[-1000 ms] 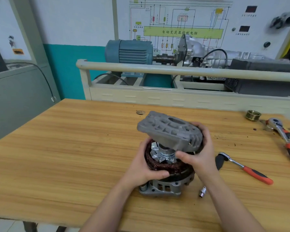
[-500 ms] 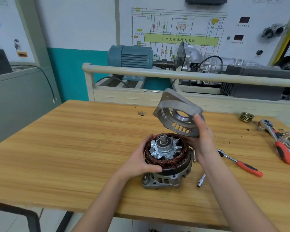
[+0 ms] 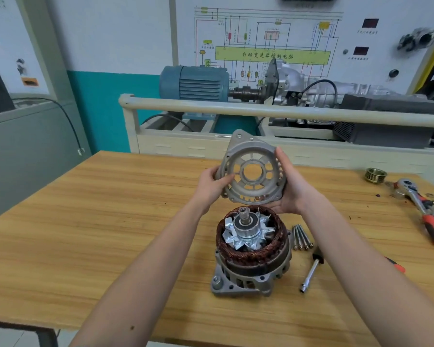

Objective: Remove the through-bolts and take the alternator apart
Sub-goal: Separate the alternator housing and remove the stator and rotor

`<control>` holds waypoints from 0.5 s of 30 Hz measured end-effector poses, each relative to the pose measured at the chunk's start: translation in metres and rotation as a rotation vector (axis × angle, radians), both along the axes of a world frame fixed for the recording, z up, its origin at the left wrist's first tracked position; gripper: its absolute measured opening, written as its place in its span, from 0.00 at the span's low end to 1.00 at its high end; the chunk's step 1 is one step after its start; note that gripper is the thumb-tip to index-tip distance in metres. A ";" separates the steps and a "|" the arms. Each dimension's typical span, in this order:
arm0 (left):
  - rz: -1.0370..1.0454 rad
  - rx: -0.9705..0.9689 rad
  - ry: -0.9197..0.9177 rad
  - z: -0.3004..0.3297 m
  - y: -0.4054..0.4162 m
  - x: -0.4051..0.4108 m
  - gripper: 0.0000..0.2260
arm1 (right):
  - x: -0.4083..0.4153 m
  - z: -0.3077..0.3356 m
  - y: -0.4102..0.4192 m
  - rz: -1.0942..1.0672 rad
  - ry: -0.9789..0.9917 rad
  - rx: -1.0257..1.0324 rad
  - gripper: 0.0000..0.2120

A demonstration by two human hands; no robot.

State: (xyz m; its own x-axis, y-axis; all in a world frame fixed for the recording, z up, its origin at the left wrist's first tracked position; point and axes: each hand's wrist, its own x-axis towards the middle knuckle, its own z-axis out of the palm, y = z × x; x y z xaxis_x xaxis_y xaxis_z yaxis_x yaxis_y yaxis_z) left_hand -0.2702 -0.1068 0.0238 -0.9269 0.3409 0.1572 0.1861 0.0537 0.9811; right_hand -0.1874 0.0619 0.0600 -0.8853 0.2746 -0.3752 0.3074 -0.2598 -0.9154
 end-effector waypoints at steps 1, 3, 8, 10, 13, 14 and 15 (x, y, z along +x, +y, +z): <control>0.040 -0.001 -0.003 -0.004 0.002 -0.005 0.04 | -0.006 -0.003 0.003 0.025 -0.022 0.026 0.55; 0.118 -0.009 -0.041 -0.009 0.004 -0.013 0.05 | -0.020 -0.011 0.006 0.045 -0.051 0.112 0.48; 0.200 -0.137 -0.166 -0.021 0.007 -0.031 0.05 | -0.045 -0.041 0.011 0.044 -0.073 0.306 0.25; 0.225 -0.230 -0.175 -0.030 0.007 -0.036 0.06 | -0.048 -0.051 0.014 0.020 -0.103 0.441 0.23; 0.249 -0.423 -0.151 -0.040 0.008 -0.042 0.08 | -0.051 -0.059 0.014 0.024 -0.111 0.560 0.17; 0.260 -0.499 -0.133 -0.042 0.009 -0.044 0.09 | -0.052 -0.062 0.013 0.037 -0.121 0.593 0.16; 0.279 -0.573 -0.114 -0.044 0.009 -0.046 0.09 | -0.053 -0.065 0.012 0.050 -0.140 0.631 0.16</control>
State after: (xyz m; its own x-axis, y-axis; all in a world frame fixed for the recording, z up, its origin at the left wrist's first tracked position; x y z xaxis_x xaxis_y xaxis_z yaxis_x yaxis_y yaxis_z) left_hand -0.3160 -0.0975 -0.0203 -0.9928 0.0857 -0.0834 -0.0145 0.6062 0.7952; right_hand -0.2406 0.0743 -0.0053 -0.8573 0.4394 -0.2681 0.4326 0.3328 -0.8379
